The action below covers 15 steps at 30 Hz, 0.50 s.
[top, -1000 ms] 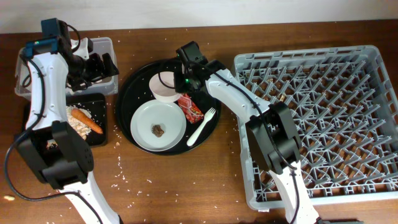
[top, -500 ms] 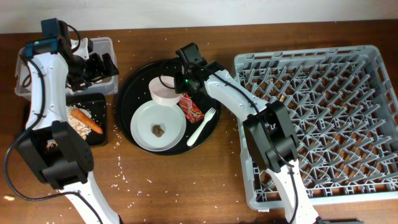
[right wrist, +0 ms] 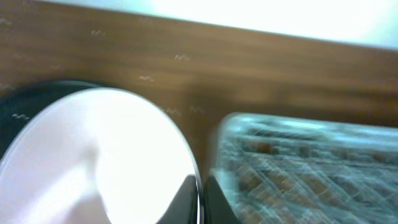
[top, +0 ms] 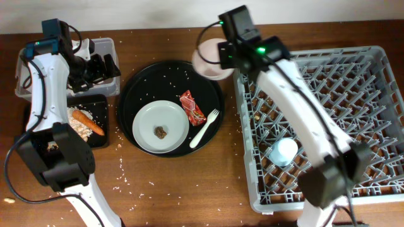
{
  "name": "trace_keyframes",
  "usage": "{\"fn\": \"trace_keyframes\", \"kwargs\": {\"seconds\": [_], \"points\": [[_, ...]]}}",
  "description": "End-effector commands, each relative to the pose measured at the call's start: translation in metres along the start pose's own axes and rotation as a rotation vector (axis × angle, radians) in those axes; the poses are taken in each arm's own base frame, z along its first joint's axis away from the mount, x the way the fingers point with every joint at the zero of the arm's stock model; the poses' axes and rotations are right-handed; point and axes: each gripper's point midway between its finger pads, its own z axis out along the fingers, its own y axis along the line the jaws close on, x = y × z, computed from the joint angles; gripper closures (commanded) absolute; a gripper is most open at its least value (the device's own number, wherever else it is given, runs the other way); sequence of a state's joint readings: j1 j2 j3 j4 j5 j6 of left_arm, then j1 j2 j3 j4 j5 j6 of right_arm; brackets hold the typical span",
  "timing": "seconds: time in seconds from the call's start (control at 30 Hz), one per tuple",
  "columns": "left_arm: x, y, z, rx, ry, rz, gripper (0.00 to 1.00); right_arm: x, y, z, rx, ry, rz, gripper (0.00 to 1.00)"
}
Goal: Sort waste into correct bins and load items into the dishwasher rack
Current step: 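Lift the pink bowl and carry it toward the dish rack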
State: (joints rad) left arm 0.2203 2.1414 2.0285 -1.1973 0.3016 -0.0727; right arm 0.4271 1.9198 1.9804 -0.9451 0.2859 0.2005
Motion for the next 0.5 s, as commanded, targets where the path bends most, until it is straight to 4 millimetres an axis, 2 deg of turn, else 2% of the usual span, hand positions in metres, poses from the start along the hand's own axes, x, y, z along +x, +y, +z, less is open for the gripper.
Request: {"fn": "trace_keyframes", "kwargs": {"seconds": [0.0,0.03,0.1,0.17,0.3,0.37,0.47], "points": [[-0.004,-0.002,-0.008,-0.001,-0.022,0.000,0.01,-0.002,-0.087,-0.057,0.399,-0.029,-0.039,0.96],[-0.004,-0.002,-0.008,-0.001,-0.022,0.000,0.01,0.003,-0.102,-0.065,0.473,-0.014,-0.031,0.96],[-0.004,-0.002,-0.008,-0.001,-0.022,0.000,0.01,0.023,-0.147,-0.091,0.732,0.038,-0.012,0.96],[-0.004,-0.002,-0.008,-0.001,-0.022,0.000,0.01,0.030,-0.165,-0.105,0.868,0.049,-0.019,0.96],[-0.004,-0.002,-0.008,-0.002,-0.022,0.000,0.01,0.031,-0.170,-0.109,0.900,0.045,-0.010,0.96],[-0.004,-0.002,-0.008,-0.001,-0.022,0.000,0.01,0.038,-0.172,-0.111,0.913,0.005,0.118,0.96],[-0.004,-0.002,-0.008,-0.002,-0.022,0.000,0.01,0.039,-0.173,-0.112,0.916,0.006,0.123,0.96]]}}
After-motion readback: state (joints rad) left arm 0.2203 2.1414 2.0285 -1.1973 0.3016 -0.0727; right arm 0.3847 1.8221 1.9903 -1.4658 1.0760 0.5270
